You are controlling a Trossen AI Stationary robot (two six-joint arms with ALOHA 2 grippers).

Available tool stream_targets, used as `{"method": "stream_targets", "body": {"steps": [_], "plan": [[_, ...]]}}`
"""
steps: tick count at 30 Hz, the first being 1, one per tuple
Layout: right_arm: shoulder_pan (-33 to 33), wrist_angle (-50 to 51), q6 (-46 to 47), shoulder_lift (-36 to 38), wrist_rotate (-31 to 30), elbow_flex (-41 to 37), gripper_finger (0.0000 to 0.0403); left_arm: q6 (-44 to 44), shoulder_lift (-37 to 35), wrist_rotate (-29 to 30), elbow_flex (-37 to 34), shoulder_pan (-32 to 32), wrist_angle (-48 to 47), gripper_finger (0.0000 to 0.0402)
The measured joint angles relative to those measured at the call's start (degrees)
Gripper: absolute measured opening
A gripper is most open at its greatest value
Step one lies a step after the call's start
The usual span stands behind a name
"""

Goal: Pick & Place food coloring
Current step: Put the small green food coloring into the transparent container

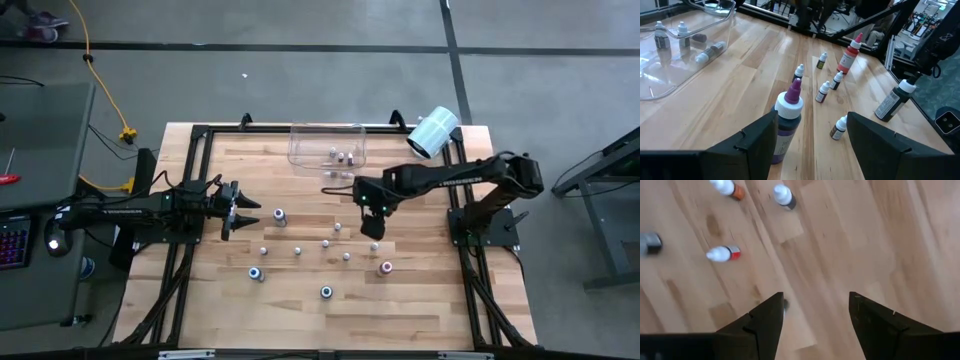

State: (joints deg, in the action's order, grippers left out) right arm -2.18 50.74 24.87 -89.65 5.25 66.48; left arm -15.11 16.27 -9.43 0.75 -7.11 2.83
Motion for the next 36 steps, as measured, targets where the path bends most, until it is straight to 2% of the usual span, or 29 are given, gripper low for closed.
{"method": "stream_targets", "body": {"steps": [5,11,15,23,30,36], "plan": [[3.03,0.59,14.14,-0.02,-3.71,0.00,0.0213,0.00,0.00,0.00,0.00,0.02,0.00,0.0234],[6.50,3.42,24.14,-0.02,-5.25,-1.20,0.0213,0.00,0.00,0.00,0.00,0.00,0.00,0.0234],[8.41,2.36,30.28,-0.09,-3.60,-4.90,0.0213,0.00,0.02,0.00,0.00,0.00,0.00,0.0234],[9.84,-2.04,35.19,-0.65,-3.23,-6.61,0.0213,0.00,0.01,0.00,0.00,0.00,0.00,0.0234],[10.94,-5.69,35.22,-5.12,-0.26,-6.58,0.0213,0.00,0.02,0.02,0.00,0.01,0.00,0.0234],[11.77,-5.72,35.70,-6.44,-0.26,-6.58,0.0213,0.00,0.01,0.01,0.00,0.00,0.00,0.0234]]}}
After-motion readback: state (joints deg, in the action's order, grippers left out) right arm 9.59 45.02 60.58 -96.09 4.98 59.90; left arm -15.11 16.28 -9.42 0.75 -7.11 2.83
